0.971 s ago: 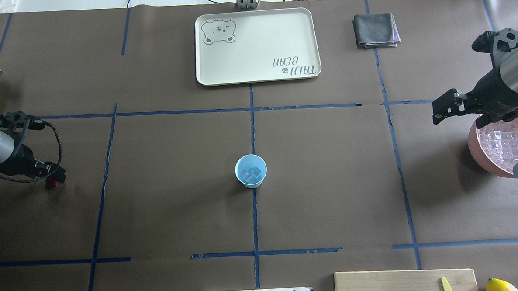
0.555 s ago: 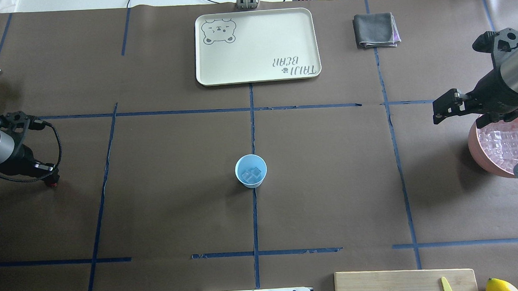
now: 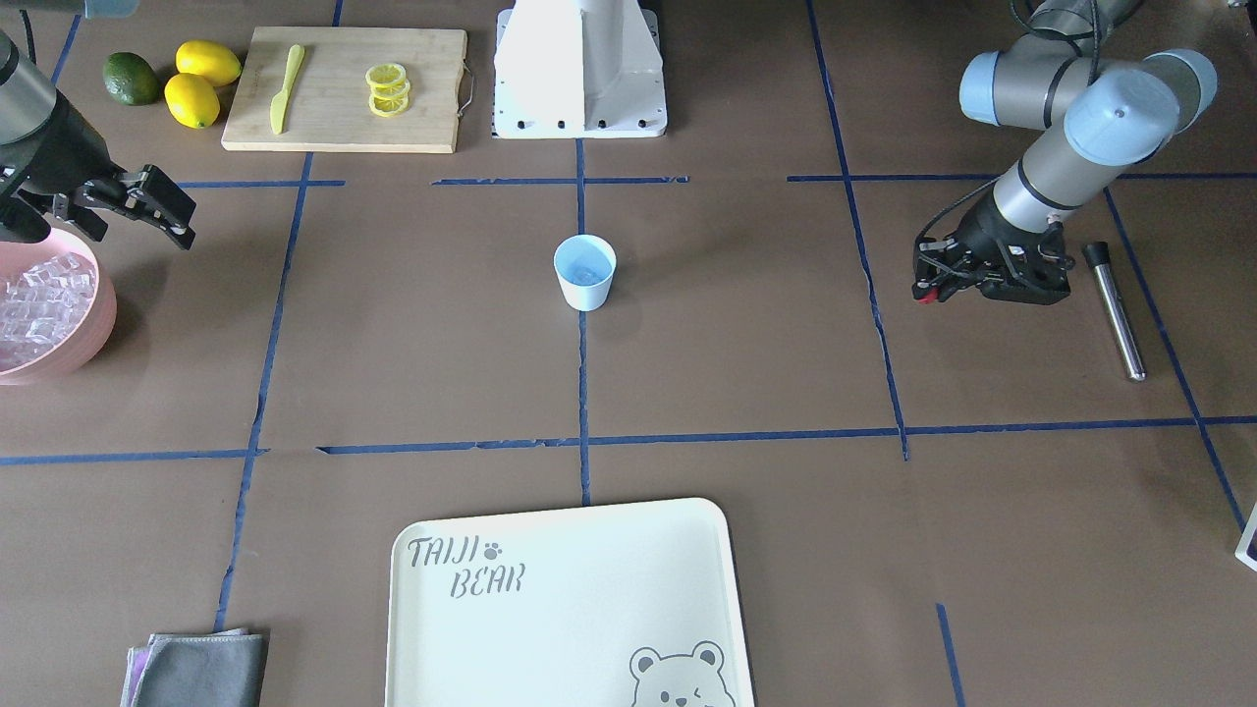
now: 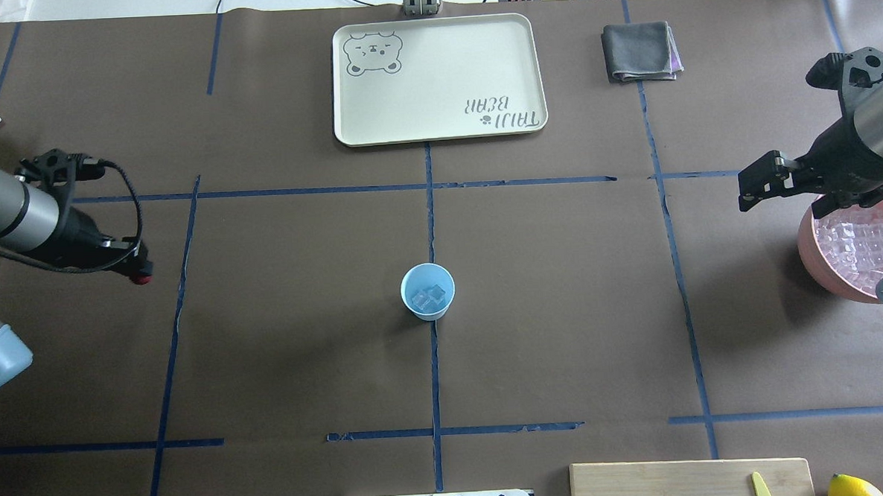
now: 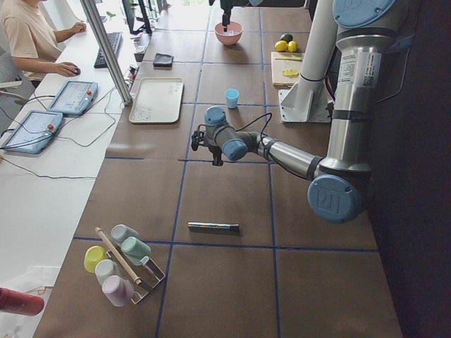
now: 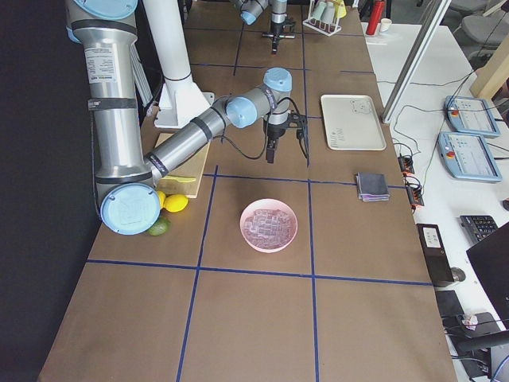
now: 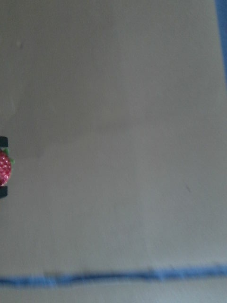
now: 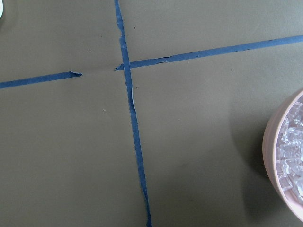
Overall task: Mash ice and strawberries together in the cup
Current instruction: 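Carry the strawberry over the light-blue cup and release it inside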
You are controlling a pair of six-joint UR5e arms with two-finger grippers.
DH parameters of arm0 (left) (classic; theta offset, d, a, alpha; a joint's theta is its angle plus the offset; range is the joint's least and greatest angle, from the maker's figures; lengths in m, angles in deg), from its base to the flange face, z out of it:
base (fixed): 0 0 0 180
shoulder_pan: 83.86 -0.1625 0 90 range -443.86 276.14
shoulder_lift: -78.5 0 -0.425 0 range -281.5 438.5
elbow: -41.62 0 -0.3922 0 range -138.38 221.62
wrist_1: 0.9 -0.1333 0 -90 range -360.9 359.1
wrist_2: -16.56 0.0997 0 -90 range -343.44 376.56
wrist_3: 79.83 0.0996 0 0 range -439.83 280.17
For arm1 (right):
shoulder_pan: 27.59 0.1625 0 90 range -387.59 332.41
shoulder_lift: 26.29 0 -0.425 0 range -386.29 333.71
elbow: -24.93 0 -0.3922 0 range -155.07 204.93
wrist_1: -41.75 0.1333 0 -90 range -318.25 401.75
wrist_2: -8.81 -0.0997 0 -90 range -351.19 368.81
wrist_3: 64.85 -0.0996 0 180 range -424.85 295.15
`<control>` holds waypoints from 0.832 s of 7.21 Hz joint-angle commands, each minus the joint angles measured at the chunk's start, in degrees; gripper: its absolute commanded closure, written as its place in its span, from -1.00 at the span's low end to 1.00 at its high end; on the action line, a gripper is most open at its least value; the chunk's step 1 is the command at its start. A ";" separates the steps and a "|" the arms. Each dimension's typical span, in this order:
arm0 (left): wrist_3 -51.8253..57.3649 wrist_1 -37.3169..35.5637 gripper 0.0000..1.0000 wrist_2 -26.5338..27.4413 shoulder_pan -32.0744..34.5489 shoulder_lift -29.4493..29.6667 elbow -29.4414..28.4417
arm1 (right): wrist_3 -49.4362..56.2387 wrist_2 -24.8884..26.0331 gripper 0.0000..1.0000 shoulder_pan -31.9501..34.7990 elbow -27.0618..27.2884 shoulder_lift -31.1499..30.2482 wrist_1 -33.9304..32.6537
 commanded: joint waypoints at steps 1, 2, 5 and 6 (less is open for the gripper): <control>-23.00 -0.68 1.00 0.71 -8.77 16.27 -0.15 | 0.03 0.04 -0.99 0.00 -0.12 0.09 0.06; -28.84 -1.03 1.00 4.98 -11.62 23.31 -3.64 | 0.03 0.04 -0.98 0.00 -0.21 0.09 0.06; -30.39 -0.95 1.00 11.61 -15.69 29.88 -9.56 | 0.03 0.04 -0.98 0.00 -0.47 0.00 0.15; -30.48 -0.95 1.00 11.61 -15.69 30.66 -9.47 | 0.03 -0.05 -0.98 0.00 -0.47 0.00 0.15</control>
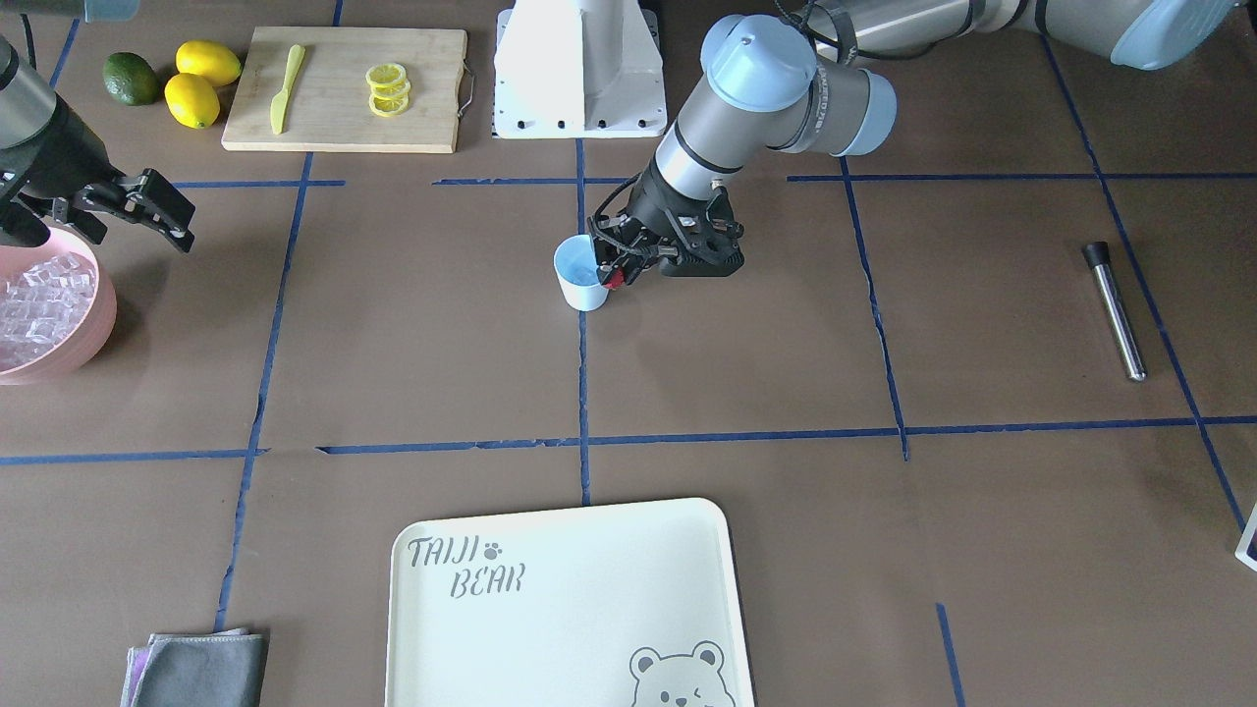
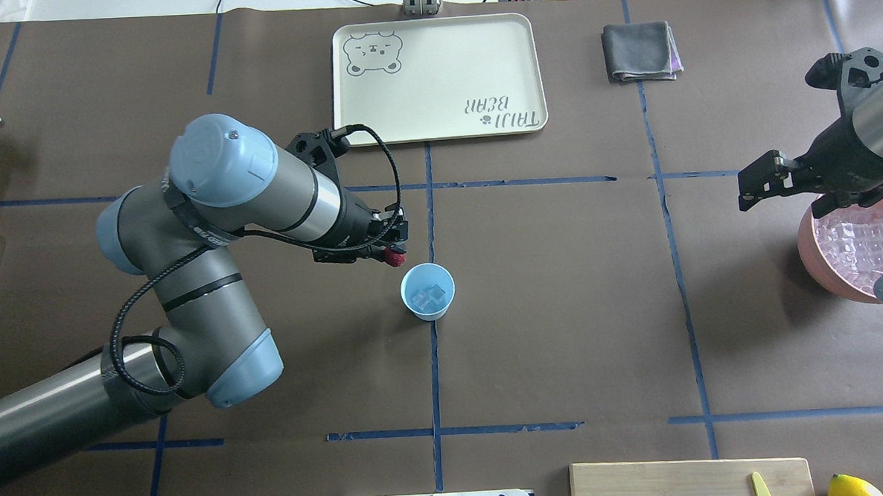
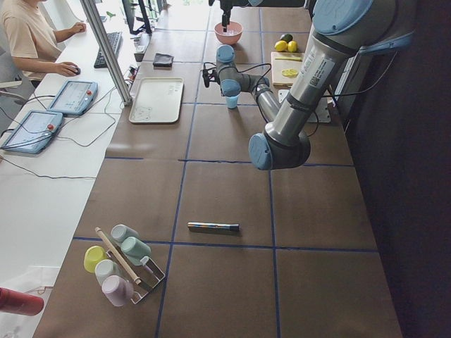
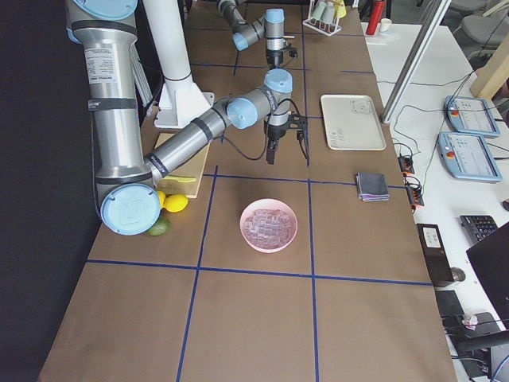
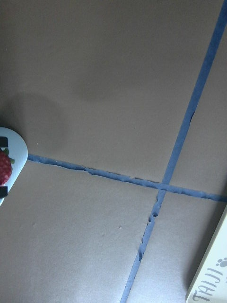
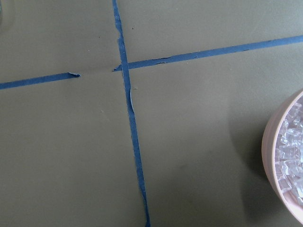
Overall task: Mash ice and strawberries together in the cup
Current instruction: 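Carry the strawberry over the light-blue cup and release it inside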
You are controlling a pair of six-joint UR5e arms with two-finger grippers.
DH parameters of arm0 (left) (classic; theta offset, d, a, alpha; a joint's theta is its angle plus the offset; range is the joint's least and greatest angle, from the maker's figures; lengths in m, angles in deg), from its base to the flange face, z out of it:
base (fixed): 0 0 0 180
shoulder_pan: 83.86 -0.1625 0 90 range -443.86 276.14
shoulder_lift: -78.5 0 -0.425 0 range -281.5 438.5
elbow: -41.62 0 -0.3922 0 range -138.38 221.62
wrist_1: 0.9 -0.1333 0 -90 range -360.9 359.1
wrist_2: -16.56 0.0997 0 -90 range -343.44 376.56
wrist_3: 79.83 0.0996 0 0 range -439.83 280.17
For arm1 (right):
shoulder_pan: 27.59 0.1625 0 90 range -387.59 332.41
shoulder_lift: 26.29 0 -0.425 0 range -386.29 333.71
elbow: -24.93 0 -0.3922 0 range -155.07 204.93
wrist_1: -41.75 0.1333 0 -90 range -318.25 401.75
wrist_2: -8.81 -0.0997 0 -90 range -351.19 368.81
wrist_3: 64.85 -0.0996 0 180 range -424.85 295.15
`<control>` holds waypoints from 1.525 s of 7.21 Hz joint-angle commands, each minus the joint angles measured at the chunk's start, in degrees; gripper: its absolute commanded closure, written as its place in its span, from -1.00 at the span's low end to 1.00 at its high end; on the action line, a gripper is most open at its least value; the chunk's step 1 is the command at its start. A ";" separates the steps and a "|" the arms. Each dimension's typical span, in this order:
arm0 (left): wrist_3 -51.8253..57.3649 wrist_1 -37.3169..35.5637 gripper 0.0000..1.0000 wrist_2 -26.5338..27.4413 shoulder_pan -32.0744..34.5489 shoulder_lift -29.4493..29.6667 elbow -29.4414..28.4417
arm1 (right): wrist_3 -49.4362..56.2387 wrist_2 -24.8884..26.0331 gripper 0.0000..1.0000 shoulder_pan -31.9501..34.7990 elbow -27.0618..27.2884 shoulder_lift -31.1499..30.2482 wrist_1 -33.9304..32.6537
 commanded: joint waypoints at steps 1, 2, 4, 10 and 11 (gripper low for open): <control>-0.31 -0.05 1.00 0.26 -0.35 1.30 0.00 | 0.00 -0.07 -0.99 0.00 0.08 0.05 0.01; -0.31 -0.05 1.00 0.35 -0.96 1.04 0.00 | 0.00 -0.07 -0.99 0.00 0.17 0.05 0.01; -0.31 -0.14 0.84 0.35 -2.19 0.51 0.18 | 0.00 -0.07 -0.99 0.00 0.26 0.05 -0.08; 0.13 -2.40 -0.99 0.09 -0.20 -3.23 6.71 | 0.17 -1.12 -0.99 1.04 0.08 -0.12 0.10; 4.14 -3.56 -0.99 -0.26 2.95 -8.83 11.56 | 4.18 -1.30 -0.99 2.53 -0.44 -1.34 0.10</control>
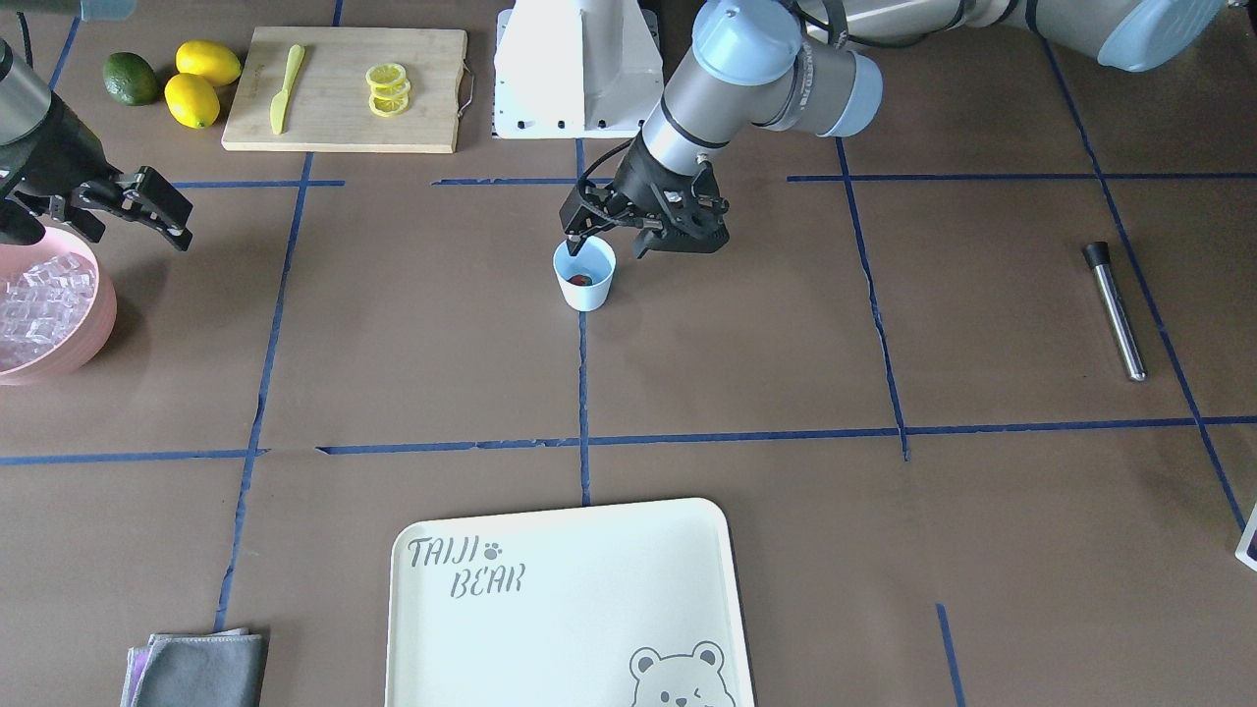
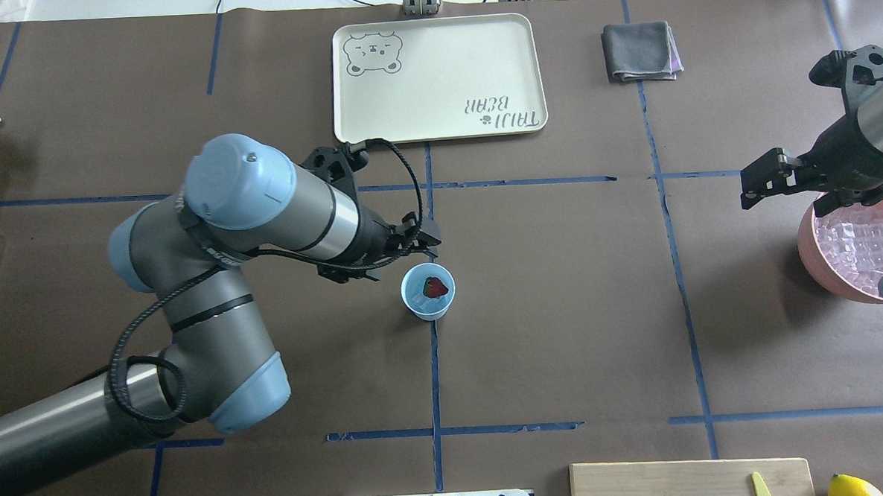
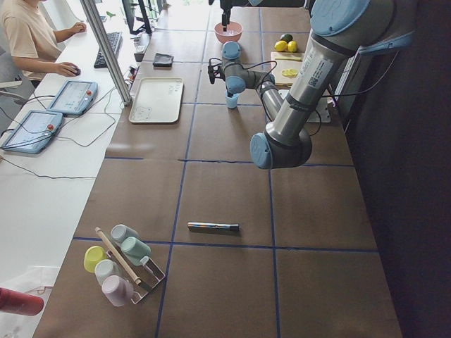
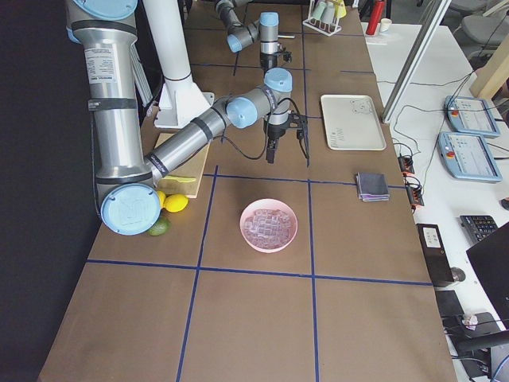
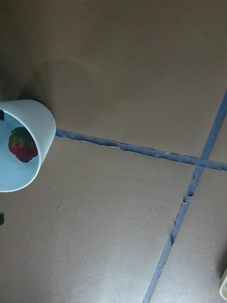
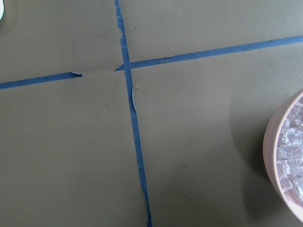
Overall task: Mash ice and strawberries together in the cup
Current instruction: 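Withdraw the left gripper to the white rack and grasp the metal pestle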
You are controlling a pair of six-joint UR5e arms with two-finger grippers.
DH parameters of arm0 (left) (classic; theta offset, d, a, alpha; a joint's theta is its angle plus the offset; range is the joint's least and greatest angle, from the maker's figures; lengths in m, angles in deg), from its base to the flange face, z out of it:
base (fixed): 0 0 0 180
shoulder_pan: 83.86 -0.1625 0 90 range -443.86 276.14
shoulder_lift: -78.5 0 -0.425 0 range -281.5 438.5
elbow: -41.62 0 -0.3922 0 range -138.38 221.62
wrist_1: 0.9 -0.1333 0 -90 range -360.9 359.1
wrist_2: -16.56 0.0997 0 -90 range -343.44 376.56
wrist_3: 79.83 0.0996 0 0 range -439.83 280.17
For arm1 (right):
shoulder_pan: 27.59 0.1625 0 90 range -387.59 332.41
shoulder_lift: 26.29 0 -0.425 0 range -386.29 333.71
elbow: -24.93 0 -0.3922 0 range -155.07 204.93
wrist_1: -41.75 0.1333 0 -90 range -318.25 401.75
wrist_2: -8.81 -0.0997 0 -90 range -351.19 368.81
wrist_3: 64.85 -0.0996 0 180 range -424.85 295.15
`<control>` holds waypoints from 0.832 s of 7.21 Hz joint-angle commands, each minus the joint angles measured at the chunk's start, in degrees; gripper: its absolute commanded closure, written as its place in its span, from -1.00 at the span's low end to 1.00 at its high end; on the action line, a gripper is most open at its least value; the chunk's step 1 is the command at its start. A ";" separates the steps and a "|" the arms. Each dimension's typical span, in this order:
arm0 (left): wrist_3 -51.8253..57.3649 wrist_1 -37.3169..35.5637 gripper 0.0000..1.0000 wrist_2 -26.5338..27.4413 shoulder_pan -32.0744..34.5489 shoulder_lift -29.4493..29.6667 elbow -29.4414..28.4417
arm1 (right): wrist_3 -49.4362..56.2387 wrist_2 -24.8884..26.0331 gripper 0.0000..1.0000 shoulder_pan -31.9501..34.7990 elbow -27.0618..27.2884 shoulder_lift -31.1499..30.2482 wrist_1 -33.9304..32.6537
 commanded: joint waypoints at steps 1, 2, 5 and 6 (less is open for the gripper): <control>14.14 -1.71 -0.99 -0.50 4.86 -11.42 8.30 | 8.57 -0.55 -0.99 4.55 -1.77 -1.45 -0.20; 21.47 -1.36 -0.99 -1.03 8.09 -18.36 8.93 | 12.46 -0.90 -0.99 6.06 -3.26 -1.54 -0.29; 49.41 -0.92 -0.99 -14.03 25.65 -31.76 4.05 | 17.92 -2.93 -0.98 10.01 -4.94 -2.67 -0.20; 54.19 -0.92 -0.99 -16.13 30.32 -32.74 -0.77 | 21.25 -3.45 -0.99 11.85 -6.51 -2.85 -0.20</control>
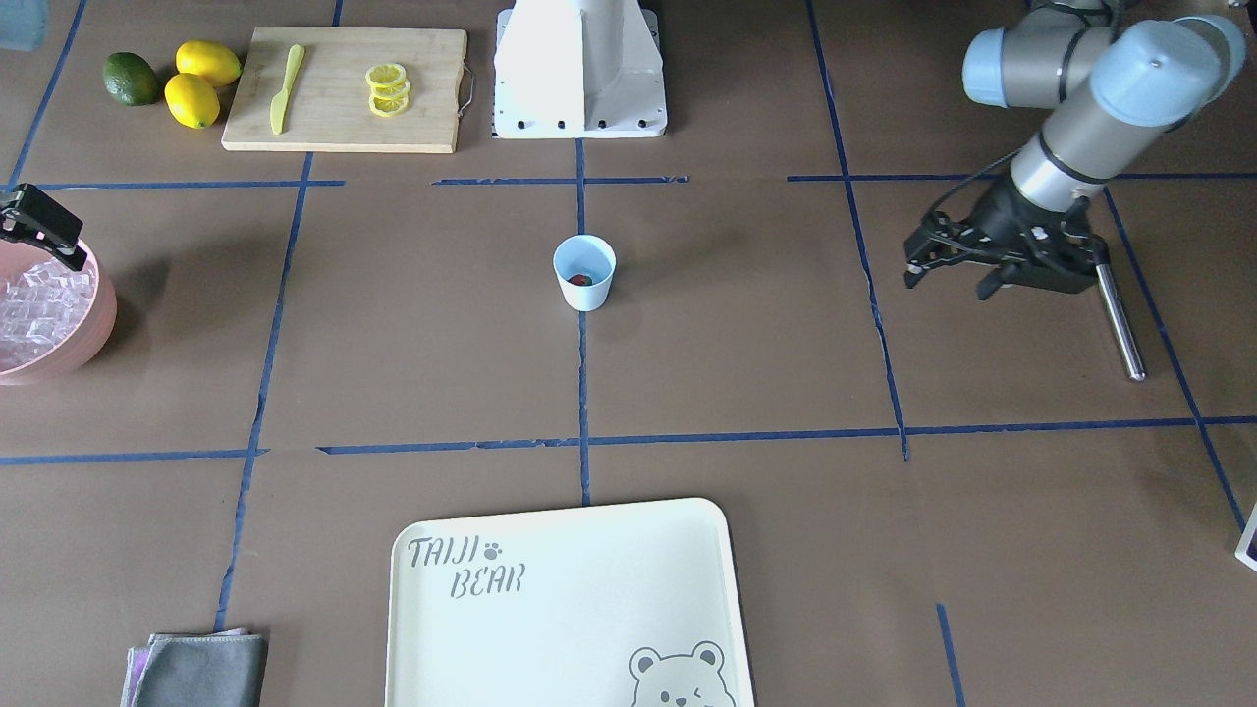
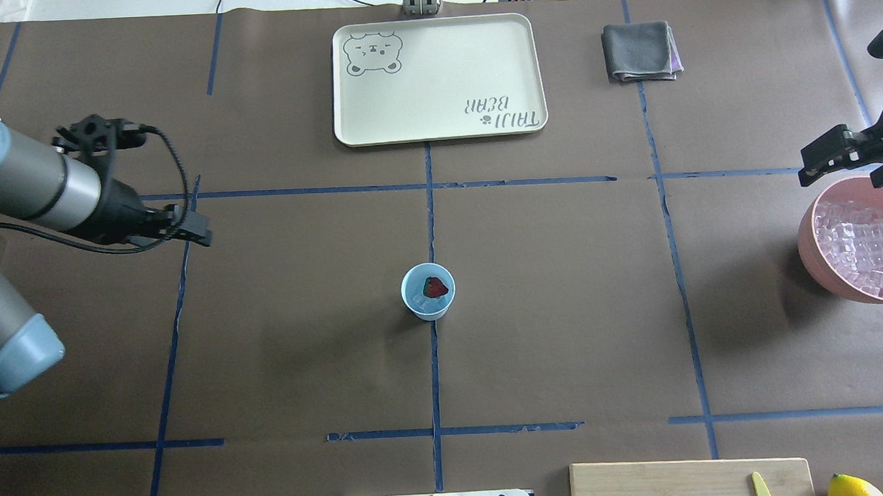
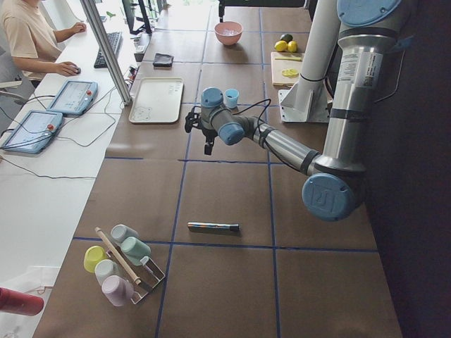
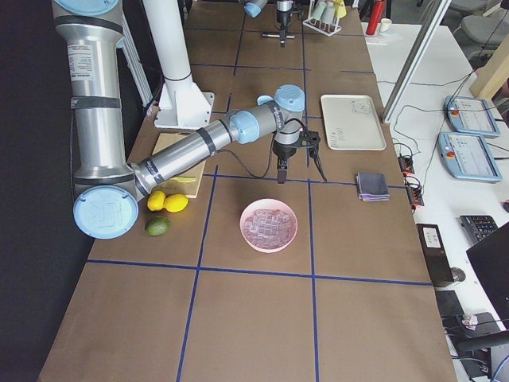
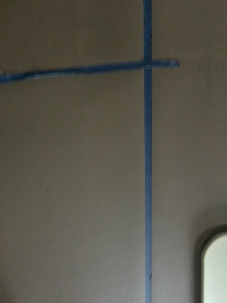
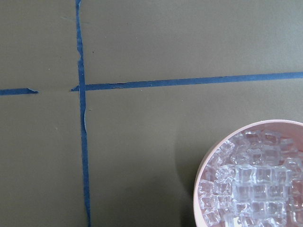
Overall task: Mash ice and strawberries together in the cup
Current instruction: 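Withdraw the left gripper to the white rack and grasp the metal pestle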
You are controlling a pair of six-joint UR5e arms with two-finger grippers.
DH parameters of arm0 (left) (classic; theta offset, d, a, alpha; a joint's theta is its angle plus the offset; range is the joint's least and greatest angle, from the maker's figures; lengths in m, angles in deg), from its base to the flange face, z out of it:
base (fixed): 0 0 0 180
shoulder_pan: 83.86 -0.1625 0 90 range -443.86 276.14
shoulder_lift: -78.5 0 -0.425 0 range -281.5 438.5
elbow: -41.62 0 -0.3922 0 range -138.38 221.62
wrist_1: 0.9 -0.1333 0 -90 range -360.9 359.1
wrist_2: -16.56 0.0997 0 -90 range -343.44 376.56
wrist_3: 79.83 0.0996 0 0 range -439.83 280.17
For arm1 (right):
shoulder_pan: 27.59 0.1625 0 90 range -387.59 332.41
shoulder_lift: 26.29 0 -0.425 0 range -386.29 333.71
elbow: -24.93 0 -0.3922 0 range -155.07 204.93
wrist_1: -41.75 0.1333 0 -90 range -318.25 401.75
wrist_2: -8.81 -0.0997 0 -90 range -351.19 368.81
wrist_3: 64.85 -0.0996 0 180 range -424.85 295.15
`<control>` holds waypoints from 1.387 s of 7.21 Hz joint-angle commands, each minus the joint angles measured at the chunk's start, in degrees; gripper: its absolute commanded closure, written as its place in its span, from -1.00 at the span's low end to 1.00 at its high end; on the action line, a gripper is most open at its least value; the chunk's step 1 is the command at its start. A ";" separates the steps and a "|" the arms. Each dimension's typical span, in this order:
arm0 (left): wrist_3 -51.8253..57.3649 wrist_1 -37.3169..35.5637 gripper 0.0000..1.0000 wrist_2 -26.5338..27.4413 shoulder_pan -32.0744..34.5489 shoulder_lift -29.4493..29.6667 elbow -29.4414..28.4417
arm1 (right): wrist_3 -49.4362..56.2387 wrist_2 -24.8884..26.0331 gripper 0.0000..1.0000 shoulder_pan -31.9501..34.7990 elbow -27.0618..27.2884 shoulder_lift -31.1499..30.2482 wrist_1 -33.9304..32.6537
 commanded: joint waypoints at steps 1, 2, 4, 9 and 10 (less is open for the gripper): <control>12.35 0.15 -0.99 -3.22 8.87 -2.59 -9.10 | 6.98 -1.14 -0.99 3.98 -3.33 -0.55 0.05; 13.70 0.15 -0.89 -3.23 10.81 -3.37 -12.36 | 8.76 -1.93 -0.99 4.52 -4.31 -0.64 0.05; 17.47 -0.72 -0.90 -5.76 11.26 -1.80 -18.10 | 8.77 -1.94 -0.99 4.52 -4.23 -2.22 0.58; 27.43 -13.38 -0.96 -9.20 14.34 6.29 -28.12 | 8.25 -1.85 -0.99 4.52 -3.88 -1.61 0.67; 27.69 -13.21 -0.97 -9.29 14.25 6.29 -29.52 | 8.16 -1.77 -0.99 4.52 -3.88 -1.61 0.67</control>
